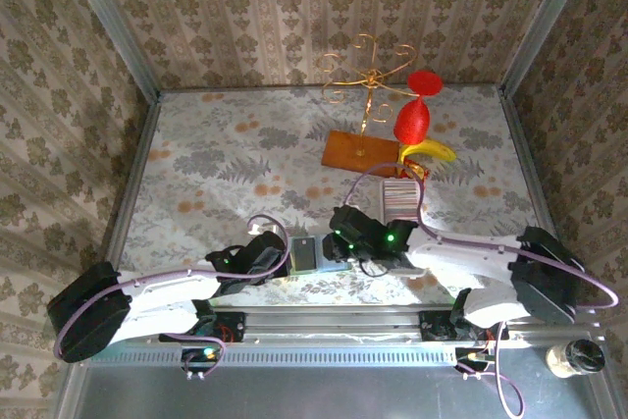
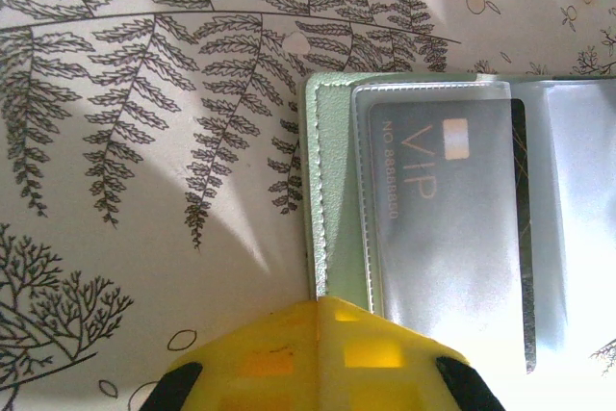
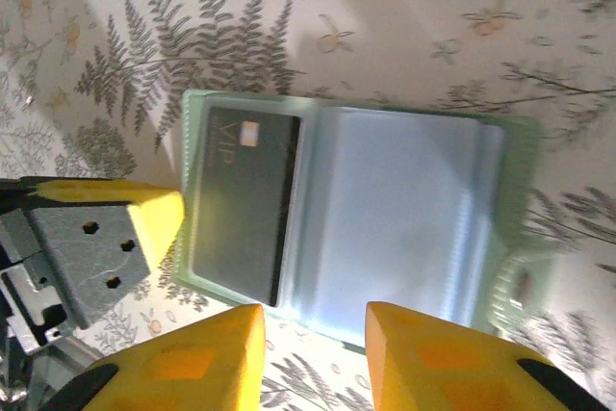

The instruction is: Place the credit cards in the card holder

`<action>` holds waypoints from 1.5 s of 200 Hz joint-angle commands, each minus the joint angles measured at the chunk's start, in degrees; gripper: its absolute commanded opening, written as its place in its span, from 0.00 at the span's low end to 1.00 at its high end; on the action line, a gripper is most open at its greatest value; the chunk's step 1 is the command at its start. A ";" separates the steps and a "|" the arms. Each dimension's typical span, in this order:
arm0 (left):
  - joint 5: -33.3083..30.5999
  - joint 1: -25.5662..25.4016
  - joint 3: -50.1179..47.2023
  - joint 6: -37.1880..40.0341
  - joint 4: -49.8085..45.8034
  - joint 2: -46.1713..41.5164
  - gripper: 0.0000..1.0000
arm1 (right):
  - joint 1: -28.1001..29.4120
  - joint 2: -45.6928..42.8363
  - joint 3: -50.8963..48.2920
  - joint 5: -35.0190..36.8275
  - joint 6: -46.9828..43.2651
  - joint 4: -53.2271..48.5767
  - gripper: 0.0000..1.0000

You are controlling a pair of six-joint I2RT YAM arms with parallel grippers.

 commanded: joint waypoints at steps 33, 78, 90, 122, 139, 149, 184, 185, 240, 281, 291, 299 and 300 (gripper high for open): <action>-0.51 -0.10 -1.49 -1.07 -1.91 -0.59 0.00 | 0.34 -3.59 -4.39 4.59 3.31 -1.83 0.34; -0.60 -0.04 -1.88 -1.16 -2.01 -1.47 0.00 | 0.52 -0.09 -3.53 2.41 3.45 1.13 0.34; -0.58 -0.08 -1.97 -1.17 -2.00 -1.66 0.00 | 0.49 0.60 -3.25 2.41 3.68 1.37 0.34; -0.63 -0.04 -2.06 -1.25 -1.95 -1.84 0.00 | 0.52 2.05 -2.07 2.18 3.84 0.64 0.36; -0.76 -0.04 -2.06 -1.27 -1.91 -1.79 0.00 | 0.52 3.98 -1.59 1.80 3.99 0.69 0.36; -0.67 -0.05 -2.15 -1.33 -1.83 -1.68 0.00 | 0.58 4.39 -1.49 1.71 4.16 0.81 0.36; -0.60 -0.10 -2.30 -1.38 -1.56 -1.60 0.00 | 0.60 6.07 -1.07 0.23 4.23 1.90 0.36; -0.61 -0.07 -2.31 -1.36 -1.51 -1.58 0.00 | 0.60 6.08 -1.06 0.13 4.22 1.90 0.36; -0.41 -0.06 -2.23 -1.12 -1.20 -1.22 0.00 | 0.96 8.02 -0.09 -0.95 3.99 2.19 0.36; -0.39 -0.17 -2.22 -1.07 -1.03 -1.06 0.00 | 0.96 9.41 0.34 -1.41 4.04 1.15 0.37; -0.44 -0.15 -2.28 -1.21 -0.95 -1.05 0.00 | 0.96 9.65 0.27 -1.37 4.04 0.94 0.38; -0.36 -0.19 -2.40 -1.25 -0.74 -1.03 0.00 | 0.96 9.91 0.09 -1.37 4.28 1.13 0.38; -0.36 -0.16 -2.40 -1.25 -0.71 -0.99 0.00 | 0.96 9.98 0.05 -1.37 4.29 1.12 0.38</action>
